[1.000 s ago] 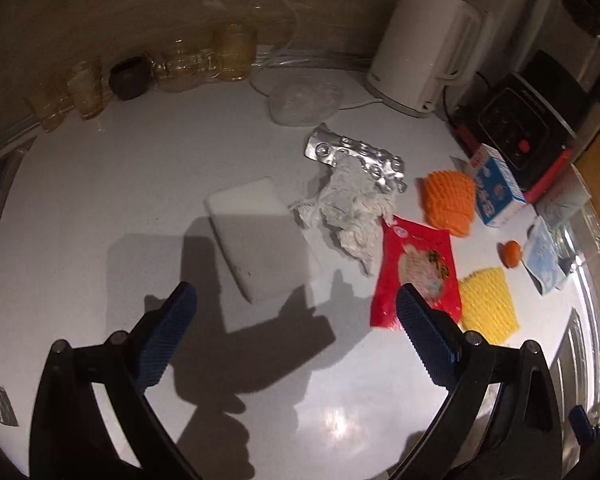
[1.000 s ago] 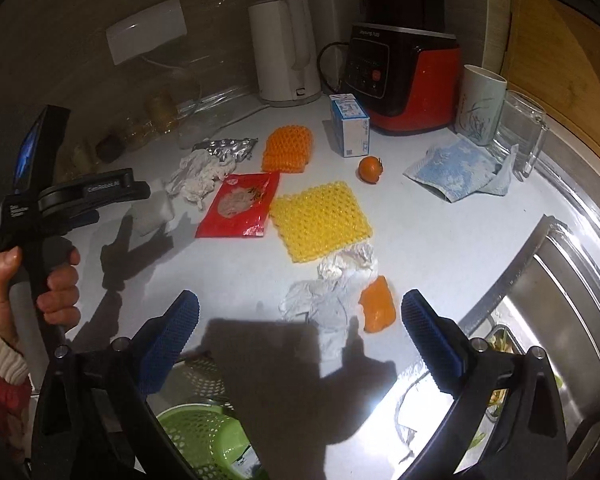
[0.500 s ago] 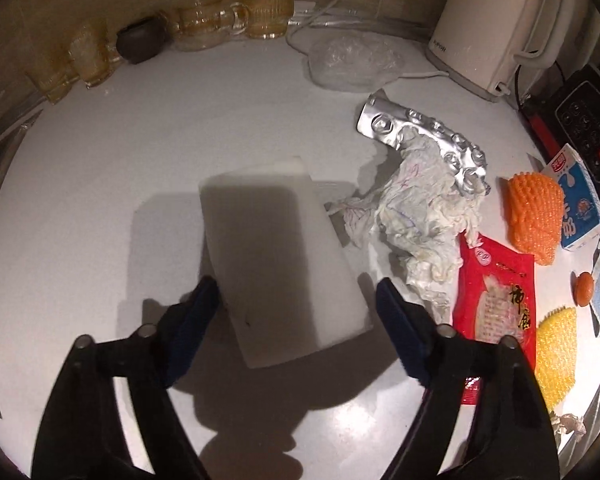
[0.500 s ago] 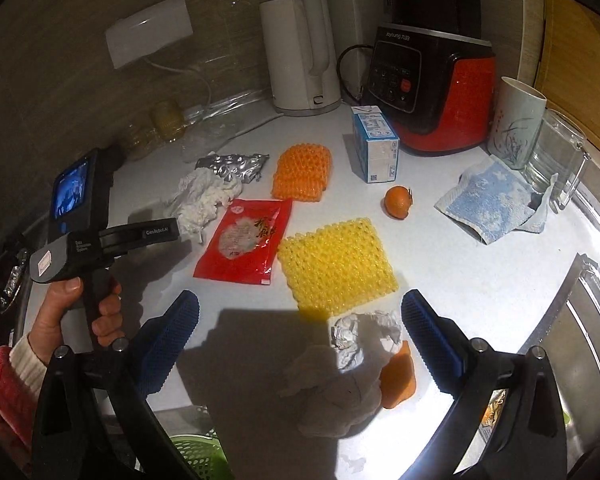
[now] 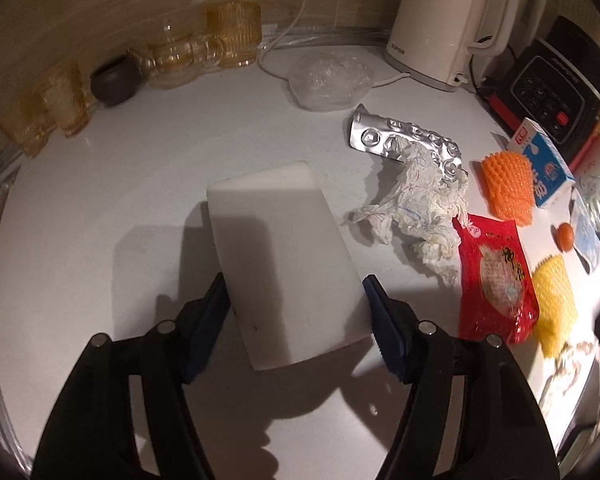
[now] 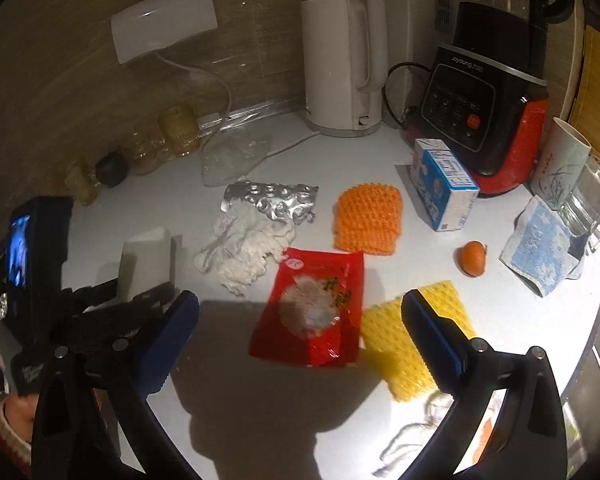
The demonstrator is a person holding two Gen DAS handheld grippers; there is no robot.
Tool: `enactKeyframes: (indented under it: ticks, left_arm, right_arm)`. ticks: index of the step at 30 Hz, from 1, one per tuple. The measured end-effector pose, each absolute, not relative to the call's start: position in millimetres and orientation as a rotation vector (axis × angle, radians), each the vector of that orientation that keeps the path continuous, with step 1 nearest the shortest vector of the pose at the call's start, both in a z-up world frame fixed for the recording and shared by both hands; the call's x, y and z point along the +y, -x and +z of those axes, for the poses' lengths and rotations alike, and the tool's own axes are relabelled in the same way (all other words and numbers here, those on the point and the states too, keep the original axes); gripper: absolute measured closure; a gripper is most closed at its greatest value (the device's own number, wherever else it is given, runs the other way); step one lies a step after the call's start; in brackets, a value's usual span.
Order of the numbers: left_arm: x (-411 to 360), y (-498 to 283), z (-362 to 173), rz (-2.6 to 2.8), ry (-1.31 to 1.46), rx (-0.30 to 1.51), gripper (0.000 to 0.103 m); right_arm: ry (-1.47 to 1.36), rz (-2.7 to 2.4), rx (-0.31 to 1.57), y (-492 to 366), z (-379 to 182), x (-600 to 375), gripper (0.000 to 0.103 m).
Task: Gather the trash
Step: 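Grasp the white foam block with the left tool while the right tool grasps crumpled tissue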
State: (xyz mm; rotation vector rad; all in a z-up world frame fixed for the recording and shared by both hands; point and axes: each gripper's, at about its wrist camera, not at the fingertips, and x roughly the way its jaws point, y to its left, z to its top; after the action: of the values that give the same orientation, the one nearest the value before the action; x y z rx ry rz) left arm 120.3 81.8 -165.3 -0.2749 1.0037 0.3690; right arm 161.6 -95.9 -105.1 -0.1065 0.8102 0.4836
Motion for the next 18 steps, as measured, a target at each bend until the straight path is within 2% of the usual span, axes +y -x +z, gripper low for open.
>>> enactKeyframes:
  ticks: [13, 16, 18]
  left_arm:
    - [144.7, -80.7, -152.1, 0.279, 0.136, 0.979, 0.038]
    - [155.1, -75.7, -157.2, 0.26, 0.138, 0.989, 0.038]
    - [159.9, -74.8, -160.3, 0.25, 0.145, 0.998, 0.038]
  right_arm:
    - [0.148, 0.38, 0.871, -210.2, -155.2, 13.2, 0.003]
    - [0.16, 0.346, 0.898, -218.9, -168.1, 24.1, 0.012]
    - [0.163, 0.339, 0.921, -223.1, -175.4, 29.0, 0.022]
